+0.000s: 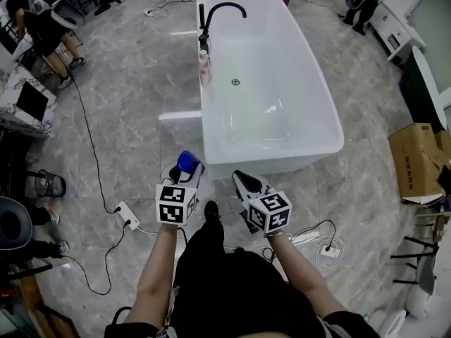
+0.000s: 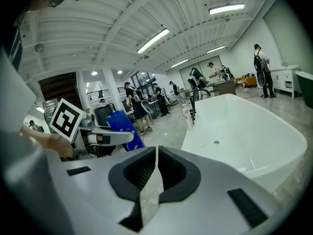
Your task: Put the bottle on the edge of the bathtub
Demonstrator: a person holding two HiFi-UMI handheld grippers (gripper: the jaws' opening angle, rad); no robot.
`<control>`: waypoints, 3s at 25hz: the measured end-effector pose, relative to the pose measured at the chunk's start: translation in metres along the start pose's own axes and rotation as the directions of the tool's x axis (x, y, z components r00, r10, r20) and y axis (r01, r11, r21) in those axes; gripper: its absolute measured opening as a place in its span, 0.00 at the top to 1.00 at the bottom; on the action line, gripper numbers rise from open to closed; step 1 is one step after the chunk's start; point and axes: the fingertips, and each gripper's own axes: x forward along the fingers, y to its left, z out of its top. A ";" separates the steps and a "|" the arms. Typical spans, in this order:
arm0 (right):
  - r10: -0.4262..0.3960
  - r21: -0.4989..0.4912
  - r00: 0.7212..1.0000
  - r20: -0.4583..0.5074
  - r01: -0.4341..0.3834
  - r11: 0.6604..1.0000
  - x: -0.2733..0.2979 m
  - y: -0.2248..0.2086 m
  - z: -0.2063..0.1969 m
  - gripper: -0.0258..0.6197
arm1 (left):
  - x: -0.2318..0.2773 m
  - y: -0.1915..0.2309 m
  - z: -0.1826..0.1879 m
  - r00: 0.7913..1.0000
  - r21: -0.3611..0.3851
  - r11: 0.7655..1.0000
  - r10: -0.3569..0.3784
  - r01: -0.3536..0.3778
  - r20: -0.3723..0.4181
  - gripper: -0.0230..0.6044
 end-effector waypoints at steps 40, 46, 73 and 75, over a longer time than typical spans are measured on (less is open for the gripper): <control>-0.034 0.076 0.999 -0.042 0.037 0.996 0.168 -0.126 0.089 0.95 | 0.230 0.106 0.103 0.998 0.070 0.996 -0.059 0.061 -0.030 0.71; -0.029 0.085 0.998 -0.049 0.033 0.996 0.193 -0.148 0.097 0.95 | 0.269 0.122 0.106 0.998 0.063 0.997 -0.046 0.049 -0.051 0.71; 0.006 0.130 0.991 -0.130 0.011 0.991 0.245 -0.195 0.076 0.95 | 0.380 0.148 0.084 0.995 0.126 0.992 -0.004 0.016 -0.096 0.71; 0.005 0.133 0.991 -0.132 0.012 0.991 0.246 -0.196 0.075 0.95 | 0.382 0.149 0.082 0.995 0.128 0.992 0.001 0.011 -0.098 0.71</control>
